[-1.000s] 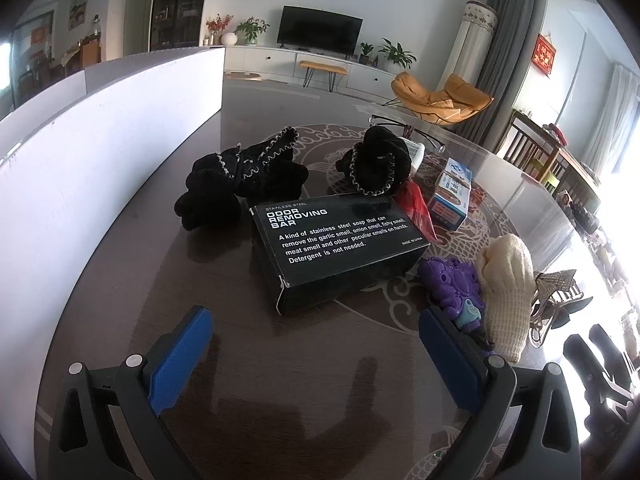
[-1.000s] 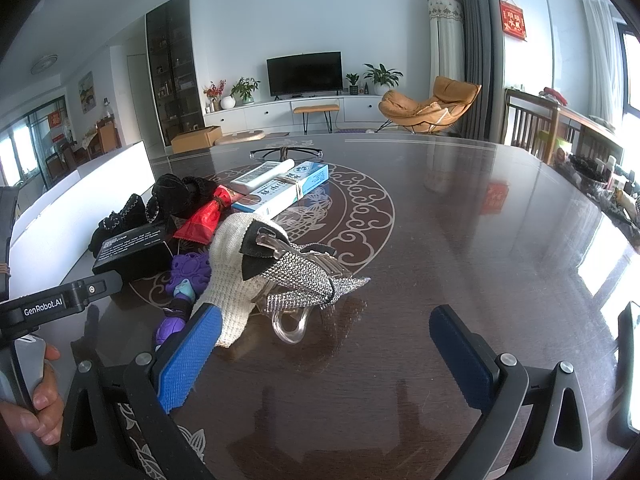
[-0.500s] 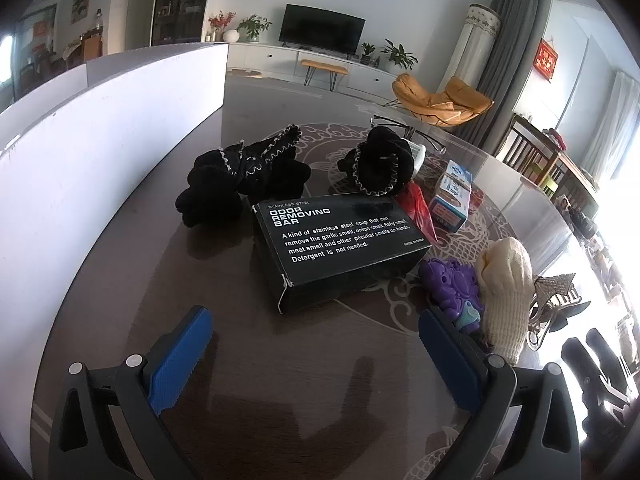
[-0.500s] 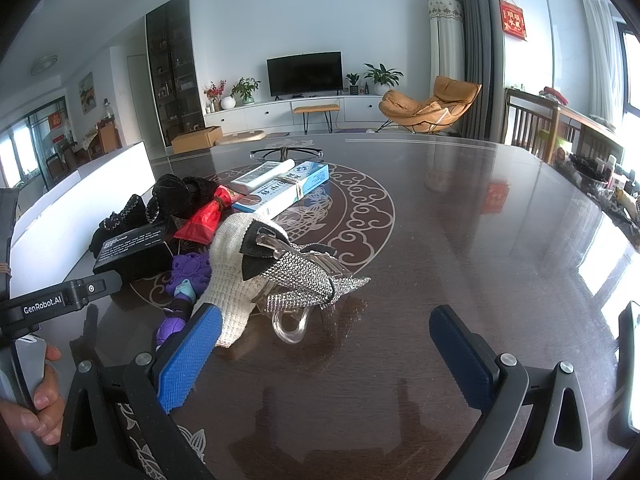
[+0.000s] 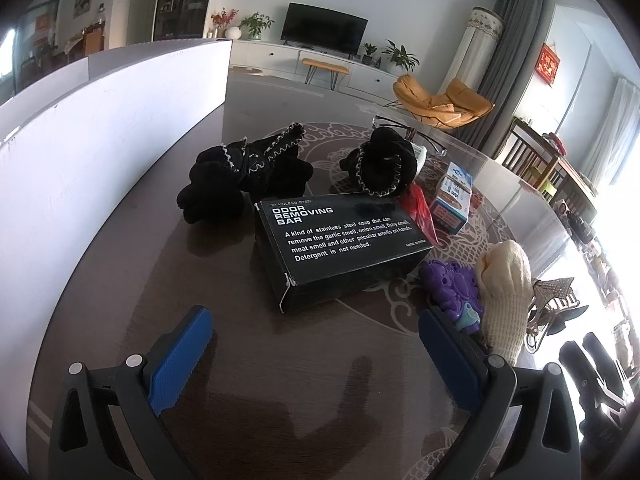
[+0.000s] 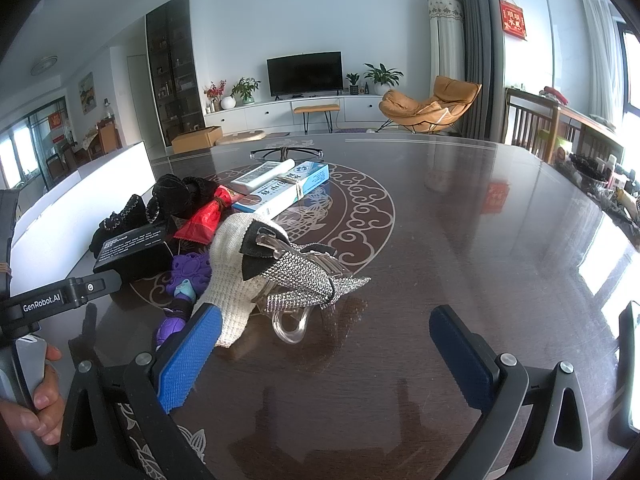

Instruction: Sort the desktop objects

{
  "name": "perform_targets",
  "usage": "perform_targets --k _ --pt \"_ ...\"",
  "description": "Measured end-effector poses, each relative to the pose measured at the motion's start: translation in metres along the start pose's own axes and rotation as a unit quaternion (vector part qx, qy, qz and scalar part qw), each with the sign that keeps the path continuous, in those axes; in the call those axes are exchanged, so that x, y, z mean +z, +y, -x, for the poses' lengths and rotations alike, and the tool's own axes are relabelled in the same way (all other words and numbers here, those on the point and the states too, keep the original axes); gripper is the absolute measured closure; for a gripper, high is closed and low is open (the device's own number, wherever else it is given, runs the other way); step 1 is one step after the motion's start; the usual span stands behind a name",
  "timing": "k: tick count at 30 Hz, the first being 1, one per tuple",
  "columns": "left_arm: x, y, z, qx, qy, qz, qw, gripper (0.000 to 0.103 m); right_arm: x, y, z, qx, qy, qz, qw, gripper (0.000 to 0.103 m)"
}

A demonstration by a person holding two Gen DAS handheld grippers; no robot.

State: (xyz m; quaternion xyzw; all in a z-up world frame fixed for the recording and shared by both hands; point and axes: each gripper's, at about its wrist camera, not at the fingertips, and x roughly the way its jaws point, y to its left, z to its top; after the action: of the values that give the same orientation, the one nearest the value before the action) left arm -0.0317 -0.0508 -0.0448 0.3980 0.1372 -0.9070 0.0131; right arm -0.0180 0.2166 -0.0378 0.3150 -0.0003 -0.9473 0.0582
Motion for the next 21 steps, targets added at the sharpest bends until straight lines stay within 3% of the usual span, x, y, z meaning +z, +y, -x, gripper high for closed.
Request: perform_targets --k 11,14,21 --pt "0.000 0.001 0.003 -0.016 0.002 -0.020 0.9997 0.000 0.000 0.003 0.002 0.003 0.000 -0.002 1.000 0.000" --pt "-0.003 -0.004 0.007 -0.027 0.008 -0.058 0.9979 0.000 0.000 0.006 0.002 0.006 0.003 -0.001 1.000 0.000" --pt "-0.010 -0.016 0.004 0.015 0.042 -0.141 0.9889 0.000 -0.001 0.019 -0.001 0.002 0.014 0.008 1.000 0.000"
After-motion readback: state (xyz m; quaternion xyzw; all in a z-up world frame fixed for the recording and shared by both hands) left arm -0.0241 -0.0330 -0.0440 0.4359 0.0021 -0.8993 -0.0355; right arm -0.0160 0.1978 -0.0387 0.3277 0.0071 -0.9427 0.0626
